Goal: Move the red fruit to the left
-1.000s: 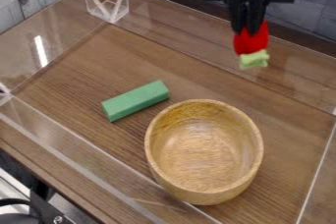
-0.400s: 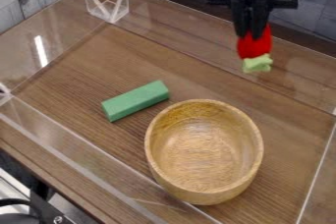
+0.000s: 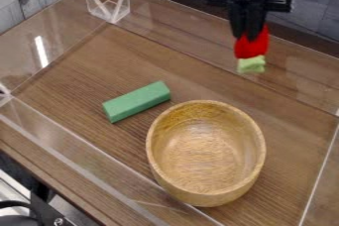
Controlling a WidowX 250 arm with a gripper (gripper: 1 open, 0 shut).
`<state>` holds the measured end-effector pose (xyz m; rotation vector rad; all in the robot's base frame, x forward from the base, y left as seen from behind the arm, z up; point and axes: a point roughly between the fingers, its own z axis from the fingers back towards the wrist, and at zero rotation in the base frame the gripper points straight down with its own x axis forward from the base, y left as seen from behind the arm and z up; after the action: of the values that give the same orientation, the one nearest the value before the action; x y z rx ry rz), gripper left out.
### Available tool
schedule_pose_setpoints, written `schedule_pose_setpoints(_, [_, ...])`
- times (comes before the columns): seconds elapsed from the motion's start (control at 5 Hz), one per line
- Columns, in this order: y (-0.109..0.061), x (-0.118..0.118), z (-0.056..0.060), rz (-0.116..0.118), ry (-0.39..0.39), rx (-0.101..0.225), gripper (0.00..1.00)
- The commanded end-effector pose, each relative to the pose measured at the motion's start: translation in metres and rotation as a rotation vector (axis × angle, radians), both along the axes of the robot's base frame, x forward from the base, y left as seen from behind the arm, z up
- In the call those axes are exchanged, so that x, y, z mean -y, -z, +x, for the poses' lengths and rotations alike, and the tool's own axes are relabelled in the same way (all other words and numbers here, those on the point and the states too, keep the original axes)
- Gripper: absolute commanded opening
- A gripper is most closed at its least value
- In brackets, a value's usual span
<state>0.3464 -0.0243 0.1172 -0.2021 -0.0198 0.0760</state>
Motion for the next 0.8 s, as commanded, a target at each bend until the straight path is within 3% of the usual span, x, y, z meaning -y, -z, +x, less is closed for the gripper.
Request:
schedule_pose_setpoints(0.0, [-0.020,-0.007,0.010,-0.005,-0.002,0.074,0.00])
schedule_pose_setpoints(0.4, [-0.029,-0.006,-0.004,-0.017,-0.015,0.077,0.00])
schedule_pose_setpoints(0.6, [-0.042,-0.004,-0.011,-0.025,0.025,0.078,0.00])
